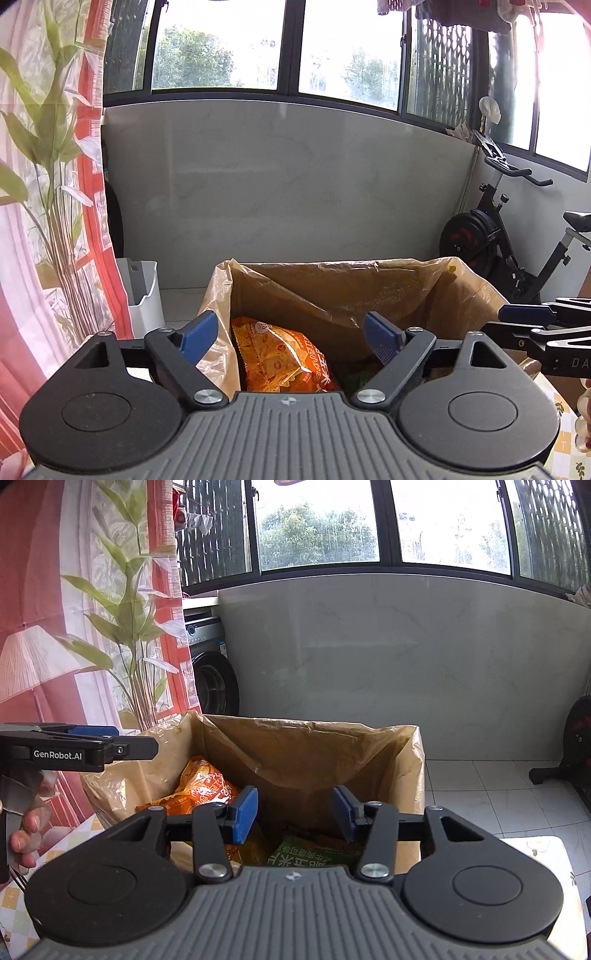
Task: Organize snacks
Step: 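Carry the candy packet and red bag over the box and release both, then grasp the green rice-cracker bag with the right tool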
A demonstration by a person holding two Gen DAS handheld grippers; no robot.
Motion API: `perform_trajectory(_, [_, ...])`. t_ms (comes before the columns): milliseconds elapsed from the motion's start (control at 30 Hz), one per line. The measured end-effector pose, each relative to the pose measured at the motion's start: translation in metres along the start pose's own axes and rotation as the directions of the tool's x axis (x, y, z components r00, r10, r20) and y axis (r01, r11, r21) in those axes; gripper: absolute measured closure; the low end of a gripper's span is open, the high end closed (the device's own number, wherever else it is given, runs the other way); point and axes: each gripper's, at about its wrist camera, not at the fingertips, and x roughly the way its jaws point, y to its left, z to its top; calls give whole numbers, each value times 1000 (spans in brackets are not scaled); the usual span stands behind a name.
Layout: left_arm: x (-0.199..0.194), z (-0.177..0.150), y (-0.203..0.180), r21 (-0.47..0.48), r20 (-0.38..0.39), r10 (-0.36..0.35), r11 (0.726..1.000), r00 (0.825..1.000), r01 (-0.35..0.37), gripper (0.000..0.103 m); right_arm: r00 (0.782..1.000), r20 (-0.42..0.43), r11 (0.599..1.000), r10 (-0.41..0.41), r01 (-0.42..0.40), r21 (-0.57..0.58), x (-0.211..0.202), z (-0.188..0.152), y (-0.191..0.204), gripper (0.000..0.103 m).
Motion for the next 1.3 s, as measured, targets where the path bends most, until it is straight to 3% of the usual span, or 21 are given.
perform_trajectory(433, [-57,-42,27,-38,-15,-1,999,1000,0,16,1000,-10,997,-16,17,81,-48,-43,3,15])
perform_trajectory(733, [-68,-71,39,-57,-39,23,998,999,-25,16,988,-148,993,-38,55,108,-29,-82,12,13])
perform_trajectory(867, [-69,-82,38,-67,-19,39,997,999,-40,16,971,-233,987,-53,86,133,-4,-97,9,13])
perform_trajectory(1033, [-68,-94,38,-118,-42,7,993,999,-11,16,946,-320,980,-54,111,164,17,-109,5,13])
perform_trajectory(1300, [-65,-108,39,-127,-82,-6,992,997,-5,16,930,-366,975,-43,119,188,-2,-134,11,7])
